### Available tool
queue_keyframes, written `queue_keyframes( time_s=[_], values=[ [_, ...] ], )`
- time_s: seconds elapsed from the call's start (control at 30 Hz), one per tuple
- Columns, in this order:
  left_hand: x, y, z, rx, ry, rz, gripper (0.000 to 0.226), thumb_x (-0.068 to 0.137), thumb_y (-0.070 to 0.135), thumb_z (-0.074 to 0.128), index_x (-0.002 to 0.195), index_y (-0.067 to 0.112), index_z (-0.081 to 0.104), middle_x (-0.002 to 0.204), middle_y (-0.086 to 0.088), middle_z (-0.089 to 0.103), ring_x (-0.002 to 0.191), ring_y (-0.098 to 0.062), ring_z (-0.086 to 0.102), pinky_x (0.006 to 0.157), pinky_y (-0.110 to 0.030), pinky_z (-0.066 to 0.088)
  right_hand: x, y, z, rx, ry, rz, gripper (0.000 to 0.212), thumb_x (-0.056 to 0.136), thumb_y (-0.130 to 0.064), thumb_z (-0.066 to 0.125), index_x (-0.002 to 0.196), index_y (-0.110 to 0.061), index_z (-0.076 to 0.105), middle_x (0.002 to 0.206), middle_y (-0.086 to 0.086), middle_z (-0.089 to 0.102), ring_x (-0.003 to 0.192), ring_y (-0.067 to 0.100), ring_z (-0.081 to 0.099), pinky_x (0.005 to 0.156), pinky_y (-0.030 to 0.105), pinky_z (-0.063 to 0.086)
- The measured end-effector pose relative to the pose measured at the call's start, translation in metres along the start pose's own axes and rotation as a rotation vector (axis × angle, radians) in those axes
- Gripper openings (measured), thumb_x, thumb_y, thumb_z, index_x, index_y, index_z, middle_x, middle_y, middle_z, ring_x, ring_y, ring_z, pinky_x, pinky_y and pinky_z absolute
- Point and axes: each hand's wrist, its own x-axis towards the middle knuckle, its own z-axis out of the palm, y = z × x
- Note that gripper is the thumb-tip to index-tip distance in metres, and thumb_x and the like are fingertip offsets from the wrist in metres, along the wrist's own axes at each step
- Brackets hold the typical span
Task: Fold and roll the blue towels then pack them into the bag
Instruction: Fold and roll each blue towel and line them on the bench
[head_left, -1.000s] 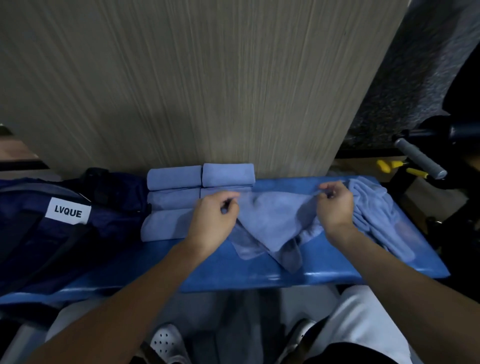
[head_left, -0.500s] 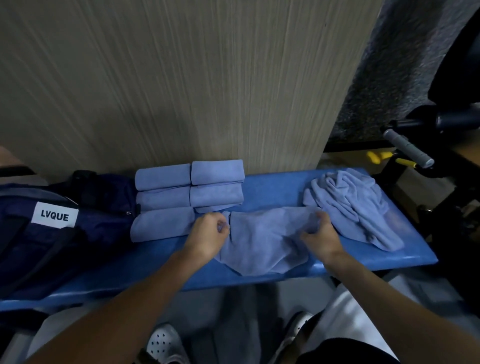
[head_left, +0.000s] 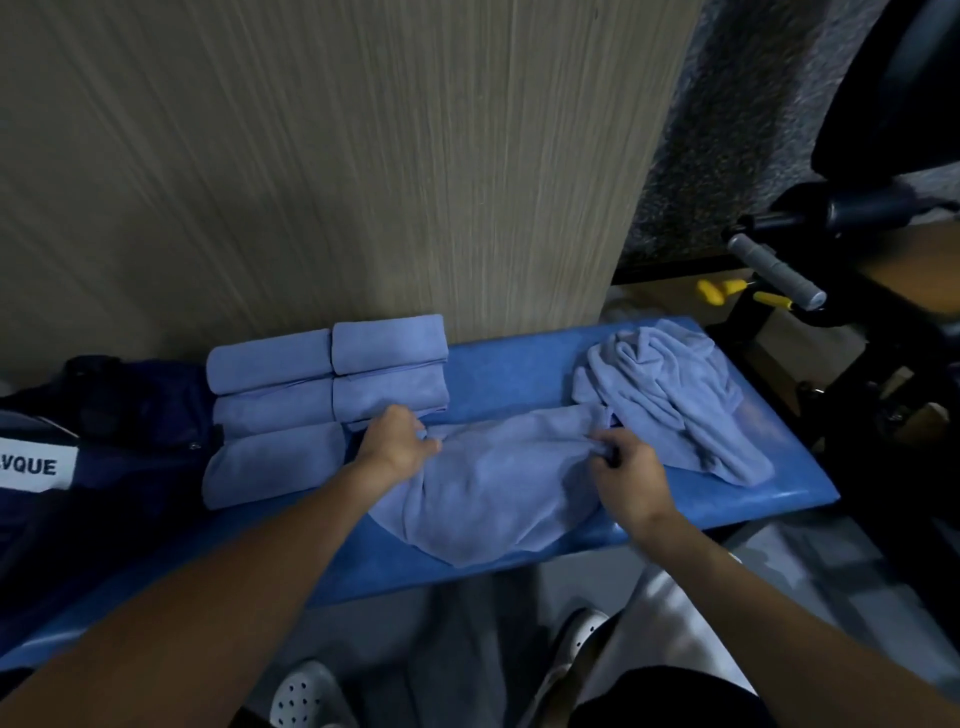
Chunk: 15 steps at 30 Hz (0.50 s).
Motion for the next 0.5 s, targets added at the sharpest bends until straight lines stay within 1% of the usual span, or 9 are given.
queue_keyframes(
  time_s=[0.07, 0.13, 0.23, 0.27, 0.3, 0.37, 0.4, 0.43, 0.5],
  values=[
    [-0.002, 0.005, -0.008, -0.03, 0.036, 0.043, 0.024, 0.084, 0.016, 0.075, 0.071, 0.01, 0.055, 0.075, 0.001, 0.056, 0.076, -0.014, 0.054, 0.064, -0.023, 0.037, 0.001, -0.008, -0.002, 0.09, 0.026, 0.004, 0.021, 0.089, 0.003, 0.051, 0.102, -0.011, 0.06, 0.083, 0.003, 0.06, 0.078, 0.019, 0.056, 0.076, 0.028, 0.043],
    [-0.006, 0.013, -0.018, -0.11, 0.1, 0.09, 0.023, 0.084, 0.016, 0.075, 0.074, 0.014, 0.054, 0.074, 0.005, 0.055, 0.072, -0.01, 0.052, 0.064, -0.023, 0.038, 0.001, -0.016, -0.003, 0.18, 0.083, -0.01, 0.025, 0.091, 0.002, 0.049, 0.112, -0.01, 0.056, 0.084, -0.002, 0.058, 0.074, 0.01, 0.053, 0.074, 0.025, 0.042],
    [-0.013, 0.027, -0.031, -0.209, 0.171, 0.177, 0.025, 0.085, 0.016, 0.074, 0.075, 0.014, 0.052, 0.069, 0.006, 0.051, 0.063, -0.003, 0.046, 0.057, -0.011, 0.036, -0.001, -0.029, -0.003, 0.318, 0.178, -0.003, 0.034, 0.094, 0.0, 0.047, 0.125, -0.014, 0.049, 0.086, -0.002, 0.057, 0.072, 0.005, 0.052, 0.068, 0.019, 0.043],
    [-0.016, 0.032, -0.035, -0.225, 0.183, 0.205, 0.027, 0.087, 0.015, 0.072, 0.073, 0.014, 0.049, 0.066, 0.006, 0.048, 0.06, -0.003, 0.043, 0.055, -0.01, 0.036, -0.002, -0.032, -0.003, 0.349, 0.159, 0.019, 0.04, 0.093, -0.001, 0.049, 0.13, -0.017, 0.045, 0.089, -0.001, 0.057, 0.073, 0.005, 0.053, 0.069, 0.017, 0.043],
    [-0.02, 0.035, -0.039, -0.236, 0.186, 0.23, 0.03, 0.088, 0.014, 0.071, 0.07, 0.015, 0.047, 0.063, 0.005, 0.045, 0.057, -0.004, 0.04, 0.054, -0.011, 0.036, -0.005, -0.033, -0.002, 0.362, 0.101, 0.028, 0.047, 0.091, 0.001, 0.052, 0.132, -0.02, 0.042, 0.092, 0.001, 0.057, 0.076, 0.006, 0.053, 0.071, 0.016, 0.044],
    [-0.026, 0.039, -0.045, -0.238, 0.173, 0.247, 0.033, 0.091, 0.015, 0.067, 0.068, 0.016, 0.043, 0.062, 0.006, 0.042, 0.057, -0.006, 0.038, 0.054, -0.014, 0.034, -0.012, -0.031, -0.001, 0.285, -0.047, 0.011, 0.055, 0.086, 0.008, 0.052, 0.131, -0.023, 0.041, 0.095, 0.004, 0.057, 0.079, 0.011, 0.053, 0.069, 0.016, 0.046],
    [-0.029, 0.039, -0.047, -0.229, 0.166, 0.246, 0.033, 0.092, 0.016, 0.065, 0.068, 0.016, 0.042, 0.062, 0.006, 0.042, 0.058, -0.006, 0.038, 0.056, -0.016, 0.034, -0.016, -0.032, -0.001, 0.235, -0.081, -0.001, 0.055, 0.085, 0.009, 0.05, 0.127, -0.024, 0.042, 0.093, 0.005, 0.056, 0.077, 0.013, 0.052, 0.066, 0.017, 0.046],
    [-0.031, 0.038, -0.049, -0.216, 0.163, 0.248, 0.034, 0.093, 0.018, 0.064, 0.068, 0.017, 0.041, 0.063, 0.006, 0.041, 0.059, -0.007, 0.039, 0.058, -0.021, 0.034, -0.018, -0.034, -0.002, 0.228, -0.079, -0.017, 0.051, 0.085, 0.01, 0.048, 0.123, -0.023, 0.043, 0.089, 0.005, 0.055, 0.075, 0.012, 0.051, 0.064, 0.017, 0.045],
    [-0.034, 0.035, -0.053, -0.174, 0.163, 0.256, 0.036, 0.095, 0.023, 0.061, 0.069, 0.019, 0.037, 0.065, 0.006, 0.039, 0.06, -0.008, 0.037, 0.061, -0.027, 0.033, -0.022, -0.048, -0.006, 0.325, -0.01, -0.042, 0.038, 0.088, 0.011, 0.044, 0.114, -0.017, 0.044, 0.08, 0.003, 0.05, 0.068, 0.01, 0.046, 0.058, 0.01, 0.041]
  ],
)
